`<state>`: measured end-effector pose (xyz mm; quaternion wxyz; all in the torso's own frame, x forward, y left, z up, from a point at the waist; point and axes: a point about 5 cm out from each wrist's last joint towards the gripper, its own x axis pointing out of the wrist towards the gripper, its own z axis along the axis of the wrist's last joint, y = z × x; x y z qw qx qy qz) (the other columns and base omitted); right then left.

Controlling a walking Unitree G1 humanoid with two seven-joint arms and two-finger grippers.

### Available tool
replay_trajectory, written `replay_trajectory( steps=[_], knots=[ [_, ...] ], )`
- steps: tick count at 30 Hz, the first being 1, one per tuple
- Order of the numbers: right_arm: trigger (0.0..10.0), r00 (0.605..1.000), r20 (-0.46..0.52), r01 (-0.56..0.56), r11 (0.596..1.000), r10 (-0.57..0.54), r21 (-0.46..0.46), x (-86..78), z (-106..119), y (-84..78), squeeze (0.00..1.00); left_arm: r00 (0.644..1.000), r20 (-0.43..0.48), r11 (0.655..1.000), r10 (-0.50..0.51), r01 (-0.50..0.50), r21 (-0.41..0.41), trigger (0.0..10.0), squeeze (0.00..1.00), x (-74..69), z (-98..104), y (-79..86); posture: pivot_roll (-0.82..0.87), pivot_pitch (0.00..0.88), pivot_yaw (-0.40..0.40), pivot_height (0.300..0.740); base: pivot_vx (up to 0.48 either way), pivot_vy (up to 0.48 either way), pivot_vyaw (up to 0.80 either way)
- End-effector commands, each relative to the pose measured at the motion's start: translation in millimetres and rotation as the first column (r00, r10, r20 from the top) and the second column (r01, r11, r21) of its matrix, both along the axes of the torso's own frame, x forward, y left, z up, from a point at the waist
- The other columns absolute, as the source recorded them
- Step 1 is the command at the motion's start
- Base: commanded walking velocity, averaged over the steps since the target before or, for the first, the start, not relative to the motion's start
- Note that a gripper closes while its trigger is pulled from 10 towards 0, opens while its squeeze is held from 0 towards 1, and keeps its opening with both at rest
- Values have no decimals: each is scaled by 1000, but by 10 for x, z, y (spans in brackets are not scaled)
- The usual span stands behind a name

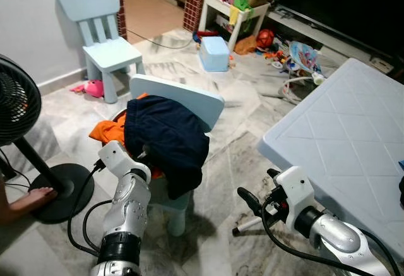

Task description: Hang hanger

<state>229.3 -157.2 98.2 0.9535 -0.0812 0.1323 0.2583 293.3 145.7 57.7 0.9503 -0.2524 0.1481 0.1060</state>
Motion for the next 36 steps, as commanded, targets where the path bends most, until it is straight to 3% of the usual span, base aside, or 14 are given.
replay_trajectory(
  steps=[1, 7, 8, 9, 10, 11, 12, 14, 28, 30, 36],
  knots=[
    [10000, 999, 12, 36, 999, -36, -5, 62, -4, -48, 0, 998, -4, 996, -64, 64, 59, 10000, 0, -102, -12, -64, -128, 0, -119, 740, 0, 0, 0],
    [10000, 998, 15, 67, 998, -67, 16, 140, -17, -59, 0, 991, 22, 979, -136, 130, 160, 10000, 0, -246, 7, 9, -100, 0, -105, 740, 0, 0, 0],
    [10000, 997, 18, 78, 997, -79, 24, 177, -20, -66, 0, 980, 44, 954, -195, 179, 240, 10000, 0, -317, 48, 40, -87, 0, -101, 740, 0, 0, 0],
    [10000, 997, 18, 78, 997, -79, 24, 177, -20, -66, 0, 980, 44, 954, -195, 179, 240, 10000, 0, -317, 48, 40, -87, 0, -101, 740, 0, 0, 0],
    [10000, 996, 23, 89, 996, -90, 32, 228, -21, -68, 0, 964, 68, 920, -259, 225, 321, 10000, 0, -389, 98, 67, -67, 0, -97, 740, 0, 0, 0],
    [10000, 996, 23, 89, 996, -90, 32, 228, -21, -68, 0, 964, 68, 920, -259, 225, 321, 10000, 0, -389, 98, 67, -67, 0, -97, 740, 0, 0, 0],
    [10000, 994, 37, 104, 994, -105, 43, 333, -23, -66, 0, 937, 78, 865, -341, 280, 416, 10000, 0, -528, 162, 102, -39, 0, -93, 740, 0, 0, 0],
    [10000, 992, 46, 113, 992, -115, 53, 410, -35, -58, 0, 925, 65, 838, -374, 307, 451, 10000, 0, -629, 195, 107, -23, 0, -95, 740, 0, 0, 0],
    [10000, 990, 22, 138, 987, -141, 79, 486, -83, -97, 0, 915, 80, 783, -395, 291, 550, 10000, 0, -763, 255, 144, 7, 0, -113, 740, 0, 0, 0],
    [10000, 987, 8, 158, 982, -160, 100, 552, -92, -136, 0, 905, 80, 740, -418, 287, 609, 10000, 0, -777, 261, 114, 23, 0, -134, 740, 0, 0, 0],
    [10000, 990, 11, 141, 984, -143, 110, 626, -131, -84, 0, 884, 85, 714, -459, 311, 627, 10000, 0, -758, 297, 52, 38, 0, -140, 740, 0, 0, 0]
  ],
)
